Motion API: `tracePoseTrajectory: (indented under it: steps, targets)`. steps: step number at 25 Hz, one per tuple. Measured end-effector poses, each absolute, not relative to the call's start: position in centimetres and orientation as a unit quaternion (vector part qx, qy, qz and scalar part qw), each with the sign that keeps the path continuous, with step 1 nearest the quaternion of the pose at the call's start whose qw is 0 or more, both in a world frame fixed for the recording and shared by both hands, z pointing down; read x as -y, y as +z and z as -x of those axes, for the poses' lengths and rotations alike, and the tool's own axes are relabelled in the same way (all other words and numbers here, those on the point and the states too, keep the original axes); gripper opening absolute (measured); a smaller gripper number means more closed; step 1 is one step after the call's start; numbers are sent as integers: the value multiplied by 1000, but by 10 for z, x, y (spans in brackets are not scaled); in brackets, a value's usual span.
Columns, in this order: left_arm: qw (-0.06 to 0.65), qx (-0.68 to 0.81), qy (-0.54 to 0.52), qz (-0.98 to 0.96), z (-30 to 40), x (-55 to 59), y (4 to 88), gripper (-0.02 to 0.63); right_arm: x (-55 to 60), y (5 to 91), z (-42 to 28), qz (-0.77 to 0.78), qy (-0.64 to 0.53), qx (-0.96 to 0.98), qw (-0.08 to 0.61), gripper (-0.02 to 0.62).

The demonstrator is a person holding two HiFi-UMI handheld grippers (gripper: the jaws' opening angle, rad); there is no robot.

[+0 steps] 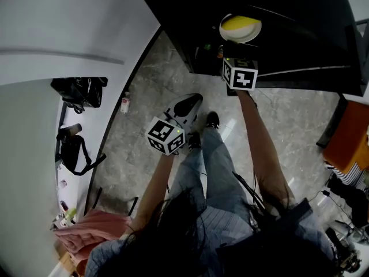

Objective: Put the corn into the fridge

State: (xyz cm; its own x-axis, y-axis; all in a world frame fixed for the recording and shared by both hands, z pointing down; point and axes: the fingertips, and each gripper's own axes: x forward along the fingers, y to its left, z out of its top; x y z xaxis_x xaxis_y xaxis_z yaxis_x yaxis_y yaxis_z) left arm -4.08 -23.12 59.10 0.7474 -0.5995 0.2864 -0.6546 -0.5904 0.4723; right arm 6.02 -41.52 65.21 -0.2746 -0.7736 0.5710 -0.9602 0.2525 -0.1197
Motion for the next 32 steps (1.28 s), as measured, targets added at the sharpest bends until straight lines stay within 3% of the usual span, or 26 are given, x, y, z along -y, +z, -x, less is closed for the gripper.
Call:
tracePoseTrajectory:
  steps: [12,22,32]
  targets:
    - [289,362,51,-885,53,229,595,23,427,659,-40,-543,228,777,221,34]
    - [278,355,44,-891,54,218,580,23,369,645,-48,-539,273,776,179,34]
    - [266,333,44,-903,68,179,551,23,287,589,-10,-501,267,811,142,34]
